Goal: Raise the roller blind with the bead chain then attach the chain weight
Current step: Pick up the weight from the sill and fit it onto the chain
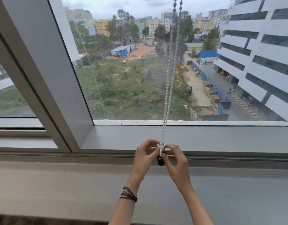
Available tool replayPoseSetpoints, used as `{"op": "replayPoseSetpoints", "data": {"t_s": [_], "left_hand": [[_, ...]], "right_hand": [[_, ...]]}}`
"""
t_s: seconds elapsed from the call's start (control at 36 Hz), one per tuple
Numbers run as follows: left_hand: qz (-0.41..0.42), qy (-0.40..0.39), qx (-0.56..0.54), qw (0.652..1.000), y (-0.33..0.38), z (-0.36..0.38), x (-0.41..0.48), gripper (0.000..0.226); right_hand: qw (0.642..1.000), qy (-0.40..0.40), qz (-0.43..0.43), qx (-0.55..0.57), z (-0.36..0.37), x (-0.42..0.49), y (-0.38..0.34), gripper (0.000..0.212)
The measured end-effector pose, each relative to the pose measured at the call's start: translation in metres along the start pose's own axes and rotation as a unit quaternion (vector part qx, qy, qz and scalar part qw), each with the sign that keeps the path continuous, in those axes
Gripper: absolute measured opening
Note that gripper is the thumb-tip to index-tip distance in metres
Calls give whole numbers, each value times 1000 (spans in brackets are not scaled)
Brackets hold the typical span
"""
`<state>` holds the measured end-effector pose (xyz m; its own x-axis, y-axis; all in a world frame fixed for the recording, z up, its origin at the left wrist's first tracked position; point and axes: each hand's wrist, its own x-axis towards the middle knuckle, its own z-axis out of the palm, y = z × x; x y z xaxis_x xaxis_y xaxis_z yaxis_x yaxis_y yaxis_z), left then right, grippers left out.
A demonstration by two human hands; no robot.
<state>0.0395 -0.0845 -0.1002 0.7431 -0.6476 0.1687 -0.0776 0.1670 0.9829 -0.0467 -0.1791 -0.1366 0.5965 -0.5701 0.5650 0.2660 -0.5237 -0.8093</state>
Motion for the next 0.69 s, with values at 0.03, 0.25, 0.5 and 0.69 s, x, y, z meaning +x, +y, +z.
{"op": "replayPoseSetpoints", "data": {"t_s": [0.03,0.25,0.5,0.69], "left_hand": [[1,1,-1,1000,-2,0,0,13],[5,11,-8,1000,-15,-1,-3,12],[0,23,-28,999,-21,1,-11,14],[-3,19,-32,999,-27,1,-15,18]], "right_hand": [[1000,-1,-2,3,0,0,0,24],[1000,-12,0,11,-1,-2,3,25],[1000,-26,17,-6,-2,-5,4,26],[998,-26,57,9,-2,-8,3,20]]}}
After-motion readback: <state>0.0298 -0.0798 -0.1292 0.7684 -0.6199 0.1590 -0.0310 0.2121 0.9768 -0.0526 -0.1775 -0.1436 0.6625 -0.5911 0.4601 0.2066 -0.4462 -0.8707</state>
